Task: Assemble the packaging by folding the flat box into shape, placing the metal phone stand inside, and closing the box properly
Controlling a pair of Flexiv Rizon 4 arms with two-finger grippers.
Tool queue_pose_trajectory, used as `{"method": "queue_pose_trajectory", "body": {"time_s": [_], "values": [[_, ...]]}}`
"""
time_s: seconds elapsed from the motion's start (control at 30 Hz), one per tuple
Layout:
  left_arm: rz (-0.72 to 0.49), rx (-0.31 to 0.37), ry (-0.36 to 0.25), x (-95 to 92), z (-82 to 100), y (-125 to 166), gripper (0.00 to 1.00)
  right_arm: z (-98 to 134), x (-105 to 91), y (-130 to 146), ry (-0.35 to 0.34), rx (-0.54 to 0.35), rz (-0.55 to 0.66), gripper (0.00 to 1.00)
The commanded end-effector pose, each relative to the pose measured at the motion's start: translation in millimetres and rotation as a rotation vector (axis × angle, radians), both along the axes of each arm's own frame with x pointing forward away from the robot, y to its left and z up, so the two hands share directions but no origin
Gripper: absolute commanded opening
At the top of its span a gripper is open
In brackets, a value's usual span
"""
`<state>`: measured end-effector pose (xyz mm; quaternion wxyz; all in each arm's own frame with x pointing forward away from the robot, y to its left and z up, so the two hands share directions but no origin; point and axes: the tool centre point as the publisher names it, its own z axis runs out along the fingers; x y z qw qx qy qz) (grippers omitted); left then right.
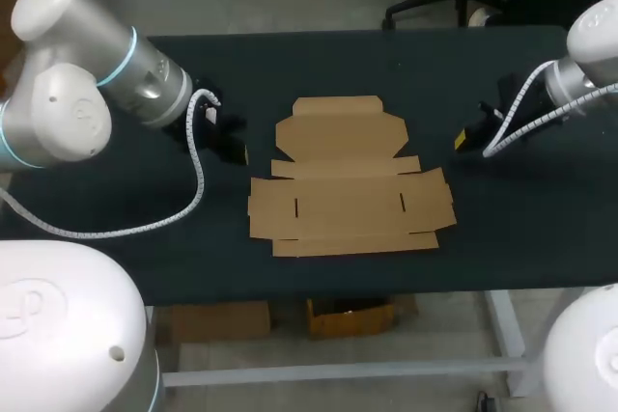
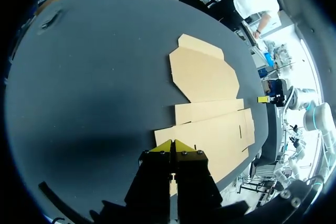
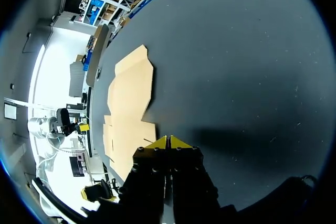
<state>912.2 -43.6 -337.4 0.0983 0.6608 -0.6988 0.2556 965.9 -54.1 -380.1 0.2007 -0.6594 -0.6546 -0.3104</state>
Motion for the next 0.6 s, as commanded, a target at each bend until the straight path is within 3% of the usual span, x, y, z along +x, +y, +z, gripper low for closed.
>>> {"method": "queue_pose_trajectory", "body": {"time_s": [0.03, 0.23, 0.6], "values": [[0.000, 0.004, 0.001, 0.4, 0.1, -0.6, 0.00, 0.5, 1.9, 0.9, -0.001, 0.003, 0.011, 0.00], [-0.007, -0.023, -0.018, 5.5, -4.5, -5.2, 0.00, -2.0, 19.9, 18.9, -0.039, 0.013, 0.105, 0.00], [-0.032, -0.056, -0.027, 14.2, -14.7, -11.2, 0.00, -14.2, 27.9, 27.7, -0.036, 0.028, 0.156, 0.00]]}}
